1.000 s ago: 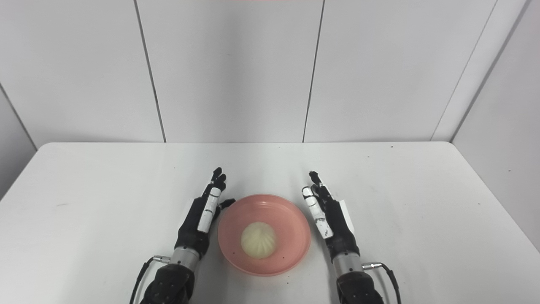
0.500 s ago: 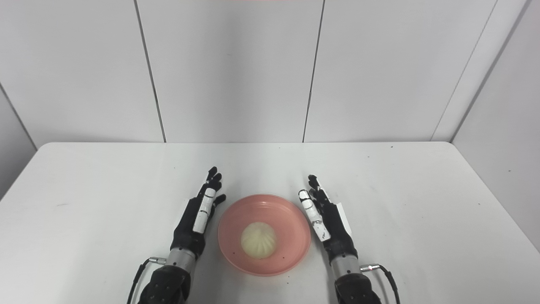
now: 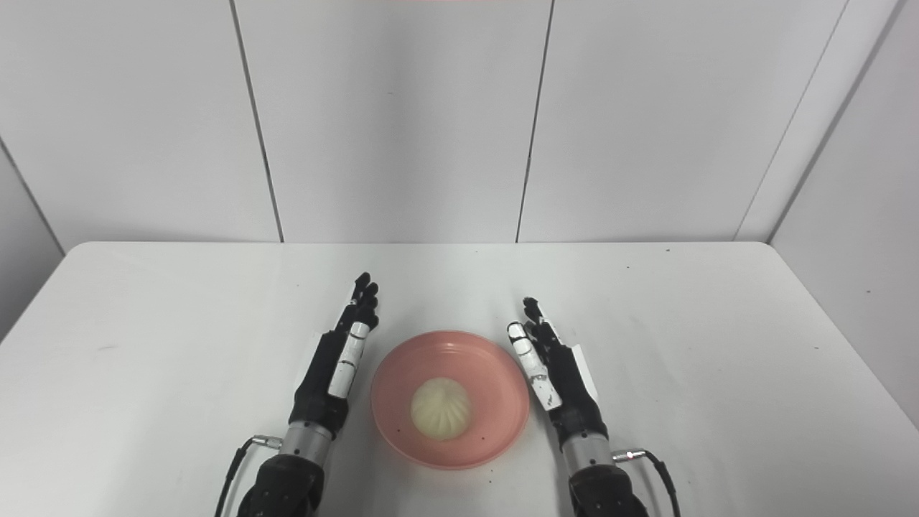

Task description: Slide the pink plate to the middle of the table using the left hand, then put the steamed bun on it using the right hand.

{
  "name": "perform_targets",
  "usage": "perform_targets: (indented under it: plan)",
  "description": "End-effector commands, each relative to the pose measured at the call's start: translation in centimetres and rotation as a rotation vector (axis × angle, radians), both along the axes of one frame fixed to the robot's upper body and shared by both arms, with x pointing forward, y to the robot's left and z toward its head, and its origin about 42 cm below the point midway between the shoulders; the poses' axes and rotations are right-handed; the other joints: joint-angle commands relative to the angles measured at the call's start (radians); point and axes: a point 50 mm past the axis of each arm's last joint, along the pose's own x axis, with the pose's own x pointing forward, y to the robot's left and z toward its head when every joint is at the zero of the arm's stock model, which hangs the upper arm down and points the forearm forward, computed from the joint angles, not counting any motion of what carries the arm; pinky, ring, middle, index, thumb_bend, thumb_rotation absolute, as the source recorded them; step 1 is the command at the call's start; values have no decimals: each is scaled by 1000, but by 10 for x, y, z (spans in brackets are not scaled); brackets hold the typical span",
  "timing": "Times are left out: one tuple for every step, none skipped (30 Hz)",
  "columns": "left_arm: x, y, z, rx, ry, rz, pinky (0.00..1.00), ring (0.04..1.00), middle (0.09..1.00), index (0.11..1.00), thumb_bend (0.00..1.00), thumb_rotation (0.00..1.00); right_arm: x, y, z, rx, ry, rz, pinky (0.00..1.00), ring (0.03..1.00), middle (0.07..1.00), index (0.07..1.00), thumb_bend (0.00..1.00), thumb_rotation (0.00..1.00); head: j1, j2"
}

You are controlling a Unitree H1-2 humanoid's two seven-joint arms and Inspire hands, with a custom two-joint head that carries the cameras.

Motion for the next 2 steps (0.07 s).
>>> perform_targets:
  plan:
    - [4,2,4,15,-45,4,974,1000,1000,1000,629,991,4,3,13,7,-43,8,930,938,954,943,739,1000,0,1]
    - [4,2,3,22,-45,6,964,1000,1000,1000,631,993,5,3,13,8,-43,9,929,939,956,946,739,1000,0,0]
